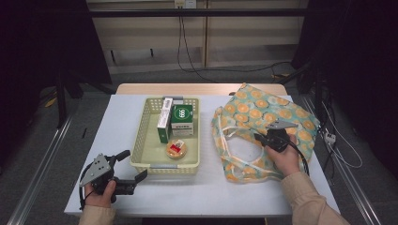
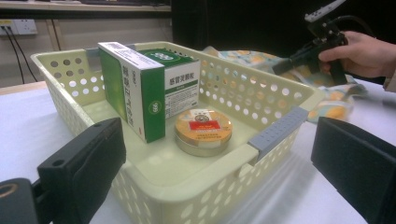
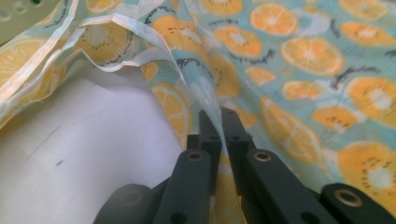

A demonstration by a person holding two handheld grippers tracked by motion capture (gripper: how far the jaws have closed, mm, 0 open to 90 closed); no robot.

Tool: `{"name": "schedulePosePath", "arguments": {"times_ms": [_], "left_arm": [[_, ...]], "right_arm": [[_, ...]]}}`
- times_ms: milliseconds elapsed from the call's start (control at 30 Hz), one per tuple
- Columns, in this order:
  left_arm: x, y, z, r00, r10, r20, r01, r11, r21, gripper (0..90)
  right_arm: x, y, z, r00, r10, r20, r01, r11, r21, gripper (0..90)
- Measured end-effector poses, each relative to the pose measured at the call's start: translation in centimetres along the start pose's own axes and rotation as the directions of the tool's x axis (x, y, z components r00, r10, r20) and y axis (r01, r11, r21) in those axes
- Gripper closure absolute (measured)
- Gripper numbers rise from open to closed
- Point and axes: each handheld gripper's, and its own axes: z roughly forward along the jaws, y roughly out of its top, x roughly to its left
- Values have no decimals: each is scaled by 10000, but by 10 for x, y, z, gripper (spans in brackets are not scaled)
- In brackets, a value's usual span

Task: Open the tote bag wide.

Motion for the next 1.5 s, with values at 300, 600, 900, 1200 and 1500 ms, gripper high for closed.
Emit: {"name": "schedulePosePath", "arguments": {"times_ms": [300,600,900,1200,1500], "left_arm": [[0,1,-2,10000,40,-71,-41,9999,-102,28],[-1,2,-1,10000,77,-32,-78,10000,-32,28],[-2,2,-1,10000,88,-34,-88,9999,-69,28],[0,1,-1,10000,50,-63,-50,10000,-71,28],[-1,2,-1,10000,48,-45,-49,9999,-98,28]], "right_arm": [[27,-4,-14,9909,-40,-1346,66,9998,193,714],[55,-7,-39,9705,-524,-2352,520,9986,-83,675],[97,-13,-47,9352,-1010,-3394,1180,9926,298,499],[95,-19,-37,9096,-859,-4065,1293,9883,804,898],[84,6,-63,9175,-788,-3899,807,9967,-116,900]]}}
